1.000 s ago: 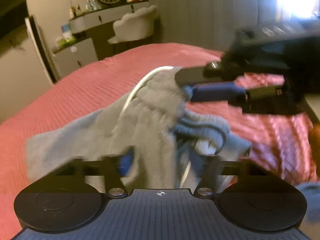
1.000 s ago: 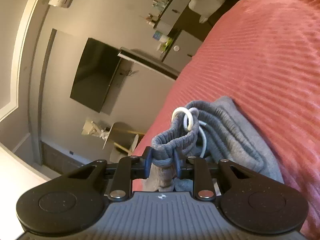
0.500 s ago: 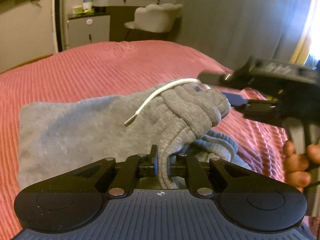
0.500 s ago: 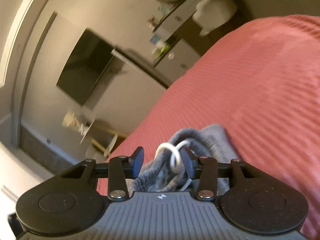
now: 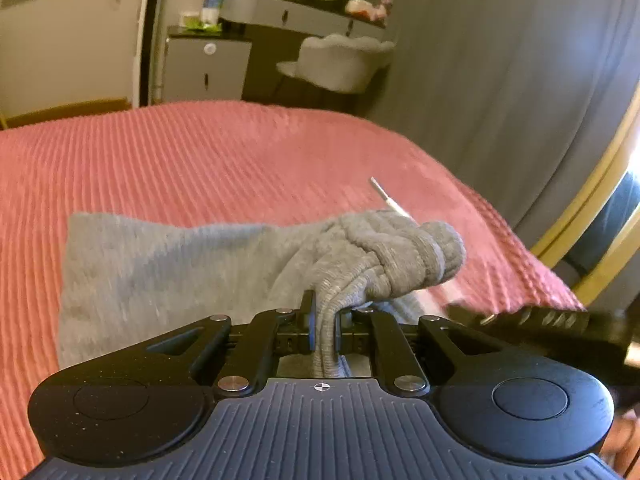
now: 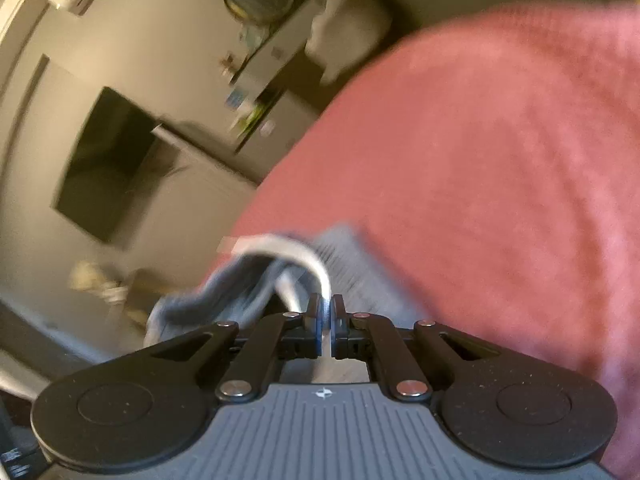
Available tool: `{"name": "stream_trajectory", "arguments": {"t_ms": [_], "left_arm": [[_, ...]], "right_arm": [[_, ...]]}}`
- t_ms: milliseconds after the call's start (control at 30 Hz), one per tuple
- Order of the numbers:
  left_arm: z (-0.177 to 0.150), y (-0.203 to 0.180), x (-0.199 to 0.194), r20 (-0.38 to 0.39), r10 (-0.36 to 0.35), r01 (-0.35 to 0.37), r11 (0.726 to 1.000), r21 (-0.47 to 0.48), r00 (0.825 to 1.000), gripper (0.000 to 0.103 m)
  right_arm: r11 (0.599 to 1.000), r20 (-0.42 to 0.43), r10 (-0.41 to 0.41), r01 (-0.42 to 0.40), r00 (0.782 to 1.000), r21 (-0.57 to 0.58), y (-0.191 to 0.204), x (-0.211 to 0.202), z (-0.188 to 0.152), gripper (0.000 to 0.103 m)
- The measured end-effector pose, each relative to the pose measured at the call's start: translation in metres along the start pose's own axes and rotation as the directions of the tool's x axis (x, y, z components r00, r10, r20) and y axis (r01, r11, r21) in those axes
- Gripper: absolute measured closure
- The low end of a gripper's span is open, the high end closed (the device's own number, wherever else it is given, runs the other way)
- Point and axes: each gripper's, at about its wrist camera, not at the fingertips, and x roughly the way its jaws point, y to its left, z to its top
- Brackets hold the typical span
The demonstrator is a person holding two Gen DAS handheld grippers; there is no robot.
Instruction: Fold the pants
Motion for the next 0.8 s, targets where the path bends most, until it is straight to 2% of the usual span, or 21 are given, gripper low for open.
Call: {"name": "stream_trajectory", "arguments": {"t_ms": [67,200,267,300,367,433,500,600,633,667,700,733,767,800], "left_arm": [[0.003,-0.004,-0.005,0.013,-0.006,0.006,1.000,-0.001,1.000,0.093],[0.003,-0.011,-0.009,0.019,-0.014,0.014,1.000,0.008,1.000,0.093],[0.000,-0.012,-0.008,0.007,-0.020,0.020,1.000,0.010,1.000,0.092],[-0.002,-0.014,-0.008,0.001,-0.024,0.024,1.000,0.017,1.000,0.092],[-0.006,-0.016,-0.009,-0.007,-0.029,0.029,0.999,0.032,1.000,0.092],[-0.011,-0.019,-0.006,-0.019,-0.037,0.037,0.998,0.040,0.999,0.091],[-0.015,-0.022,-0.002,-0.047,-0.052,0.054,0.998,0.035,0.998,0.090],[-0.021,-0.030,-0.001,-0.091,-0.034,0.040,0.998,0.056,0.995,0.074],[-0.023,-0.032,-0.002,-0.109,-0.020,0.028,0.997,0.072,0.994,0.058],[-0.026,-0.033,-0.005,-0.119,0.002,0.008,0.996,0.084,0.993,0.035],[-0.028,-0.032,-0.011,-0.115,0.033,-0.023,0.996,0.090,0.993,0.025],[-0.030,-0.030,-0.018,-0.100,0.055,-0.046,0.994,0.095,0.993,0.017],[-0.031,-0.027,-0.024,-0.088,0.066,-0.057,0.993,0.101,0.994,0.017],[-0.032,-0.024,-0.031,-0.085,0.078,-0.068,0.992,0.106,0.993,0.017]], "right_arm": [[0.996,-0.099,0.077,-0.073,0.992,0.046,0.008,0.019,-0.011,0.099],[0.991,-0.270,0.098,-0.070,0.958,0.112,0.022,0.065,-0.035,0.097],[0.989,-0.359,0.115,-0.071,0.926,0.132,0.022,0.079,-0.044,0.090],[0.986,-0.374,0.121,-0.067,0.920,0.154,0.019,0.078,-0.045,0.087],[0.980,-0.339,0.142,-0.084,0.930,0.180,0.012,0.063,-0.038,0.080],[0.975,-0.269,0.125,-0.068,0.955,0.212,0.000,0.040,-0.026,0.071],[0.973,-0.190,0.104,-0.059,0.976,0.225,-0.010,0.018,-0.018,0.071],[0.970,-0.164,0.111,-0.070,0.980,0.233,-0.019,-0.001,-0.013,0.071],[0.972,-0.160,0.106,-0.068,0.981,0.225,-0.021,-0.008,-0.014,0.071],[0.977,-0.152,0.093,-0.061,0.984,0.203,-0.016,-0.011,-0.014,0.071],[0.986,-0.142,0.063,-0.040,0.988,0.160,-0.013,-0.016,-0.015,0.071],[0.994,-0.130,0.028,-0.013,0.991,0.110,-0.009,-0.020,-0.014,0.063],[0.998,-0.112,-0.034,0.040,0.993,0.052,-0.002,-0.024,-0.012,0.046],[0.995,-0.086,-0.102,0.102,0.991,-0.006,0.006,-0.026,-0.011,0.040]]}}
